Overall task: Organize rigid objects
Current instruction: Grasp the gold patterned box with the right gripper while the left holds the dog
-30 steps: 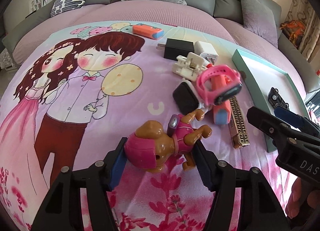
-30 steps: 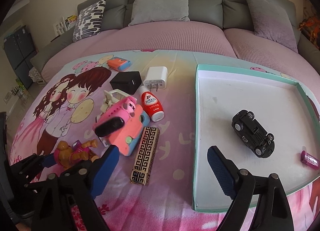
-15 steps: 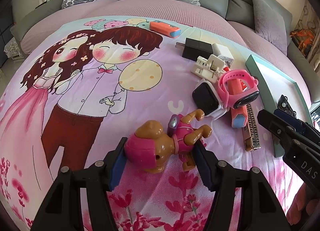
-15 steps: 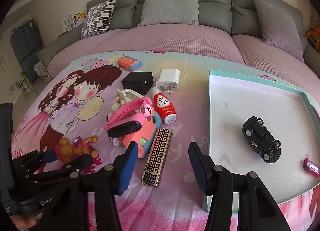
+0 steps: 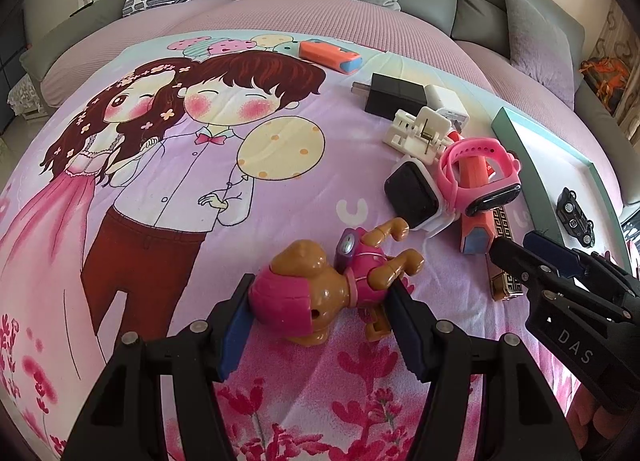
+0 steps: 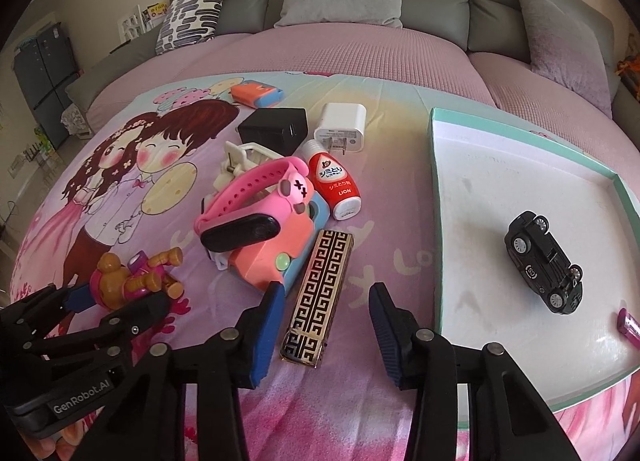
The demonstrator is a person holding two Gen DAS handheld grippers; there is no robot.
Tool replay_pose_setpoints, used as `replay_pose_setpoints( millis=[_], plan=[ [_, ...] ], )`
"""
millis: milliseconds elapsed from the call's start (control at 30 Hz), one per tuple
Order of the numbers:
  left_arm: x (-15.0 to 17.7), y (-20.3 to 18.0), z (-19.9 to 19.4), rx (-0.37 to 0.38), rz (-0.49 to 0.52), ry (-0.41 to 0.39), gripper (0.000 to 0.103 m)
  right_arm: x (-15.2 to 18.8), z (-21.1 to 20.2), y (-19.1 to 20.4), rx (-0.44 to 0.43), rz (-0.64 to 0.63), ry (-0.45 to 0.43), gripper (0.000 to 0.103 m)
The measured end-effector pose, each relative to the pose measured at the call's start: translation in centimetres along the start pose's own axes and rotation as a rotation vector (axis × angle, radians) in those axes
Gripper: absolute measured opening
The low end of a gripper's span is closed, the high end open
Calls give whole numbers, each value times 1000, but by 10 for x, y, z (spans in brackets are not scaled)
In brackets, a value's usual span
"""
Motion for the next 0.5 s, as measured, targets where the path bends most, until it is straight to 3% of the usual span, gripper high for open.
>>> replay_pose_setpoints(
  millis=[500],
  plan=[
    [0, 0, 1, -2, -3, 0, 65, 0, 9, 4, 38, -6, 19, 34]
  ],
)
Point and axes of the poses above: each gripper's, at about its wrist camera, not at the fingertips, and z roughly the way its jaws point, y to its left, x to its underside, the point moved 3 cm from there along z, roughly the way its jaws point
